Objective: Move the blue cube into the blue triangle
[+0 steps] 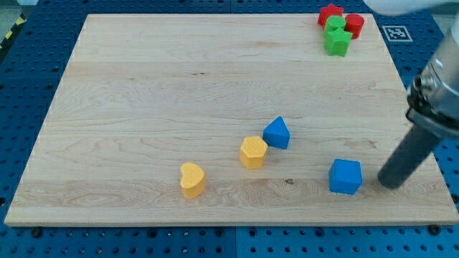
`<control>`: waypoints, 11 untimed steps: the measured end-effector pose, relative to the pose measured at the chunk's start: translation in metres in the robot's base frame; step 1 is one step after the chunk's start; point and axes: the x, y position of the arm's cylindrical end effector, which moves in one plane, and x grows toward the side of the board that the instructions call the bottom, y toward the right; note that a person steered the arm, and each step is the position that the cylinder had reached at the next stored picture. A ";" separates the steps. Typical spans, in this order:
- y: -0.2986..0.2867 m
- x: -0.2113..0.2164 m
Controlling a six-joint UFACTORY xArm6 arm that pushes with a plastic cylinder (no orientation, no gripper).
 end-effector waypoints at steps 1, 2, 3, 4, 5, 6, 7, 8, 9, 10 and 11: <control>-0.024 0.021; -0.043 0.021; -0.044 0.004; -0.044 -0.020; -0.047 -0.024; -0.040 -0.025; -0.044 -0.030; -0.069 -0.033; -0.106 -0.033; -0.136 -0.033; -0.170 -0.033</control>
